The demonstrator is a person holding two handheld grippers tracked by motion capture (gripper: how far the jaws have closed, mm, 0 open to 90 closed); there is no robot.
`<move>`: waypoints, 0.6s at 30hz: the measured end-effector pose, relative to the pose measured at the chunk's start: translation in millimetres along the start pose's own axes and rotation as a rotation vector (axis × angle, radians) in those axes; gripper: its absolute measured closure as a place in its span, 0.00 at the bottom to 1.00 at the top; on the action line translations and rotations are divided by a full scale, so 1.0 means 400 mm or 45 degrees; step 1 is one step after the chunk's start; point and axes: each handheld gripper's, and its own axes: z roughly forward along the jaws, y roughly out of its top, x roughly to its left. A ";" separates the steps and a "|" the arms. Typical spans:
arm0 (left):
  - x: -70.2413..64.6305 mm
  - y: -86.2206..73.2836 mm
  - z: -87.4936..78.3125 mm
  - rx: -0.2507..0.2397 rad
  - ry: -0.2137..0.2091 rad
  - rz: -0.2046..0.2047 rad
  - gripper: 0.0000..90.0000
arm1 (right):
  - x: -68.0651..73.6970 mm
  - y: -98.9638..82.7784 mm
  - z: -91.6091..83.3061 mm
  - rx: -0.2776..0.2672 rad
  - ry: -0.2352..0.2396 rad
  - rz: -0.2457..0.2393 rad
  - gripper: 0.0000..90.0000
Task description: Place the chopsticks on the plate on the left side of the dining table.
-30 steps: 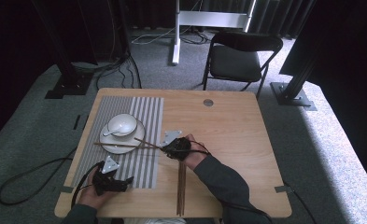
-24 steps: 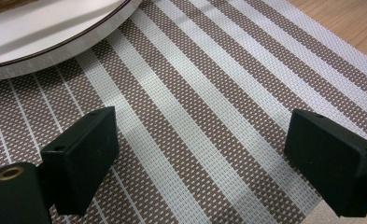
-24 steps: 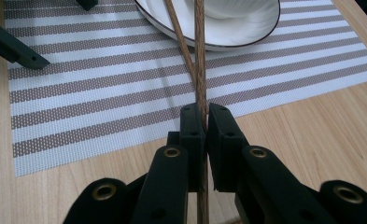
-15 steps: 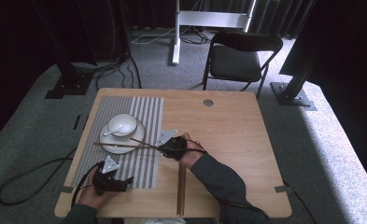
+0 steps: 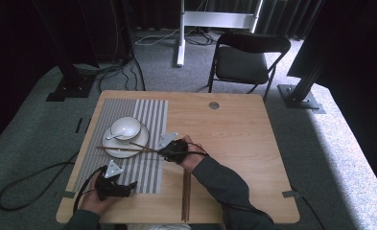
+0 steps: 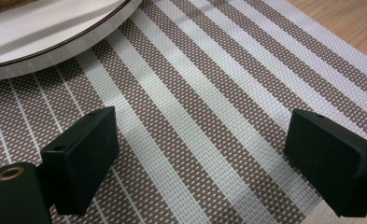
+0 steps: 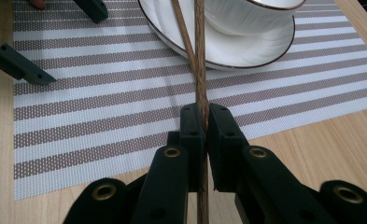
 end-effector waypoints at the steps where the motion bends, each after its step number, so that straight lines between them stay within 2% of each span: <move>1: 0.000 0.000 0.000 0.000 0.000 0.000 0.11 | 0.001 0.002 0.002 -0.001 0.001 0.003 0.94; 18: 0.000 0.000 0.000 0.002 -0.001 -0.001 0.11 | -0.002 0.023 0.030 -0.005 0.035 -0.036 0.94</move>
